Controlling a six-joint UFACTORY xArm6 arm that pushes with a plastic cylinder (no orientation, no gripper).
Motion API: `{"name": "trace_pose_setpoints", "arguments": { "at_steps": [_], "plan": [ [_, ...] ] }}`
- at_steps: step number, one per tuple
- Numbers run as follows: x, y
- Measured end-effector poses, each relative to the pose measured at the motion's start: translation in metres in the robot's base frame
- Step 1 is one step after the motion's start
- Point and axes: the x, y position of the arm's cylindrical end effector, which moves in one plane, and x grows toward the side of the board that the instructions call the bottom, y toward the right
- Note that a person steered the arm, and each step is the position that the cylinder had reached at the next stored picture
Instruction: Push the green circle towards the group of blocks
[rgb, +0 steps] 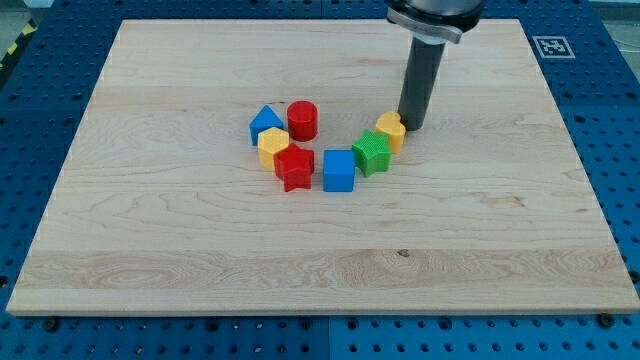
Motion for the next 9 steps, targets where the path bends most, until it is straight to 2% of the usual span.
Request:
{"name": "trace_pose_setpoints", "arguments": {
  "at_steps": [1,2,4,5,6,8,9],
  "plan": [
    [0.0,-0.01],
    [-0.009,0.019],
    [-0.05,0.15],
    [-0.082,0.155],
    [-0.099,0.104],
    [-0.094,-0.019],
    [-0.107,-0.014]
  ]
}}
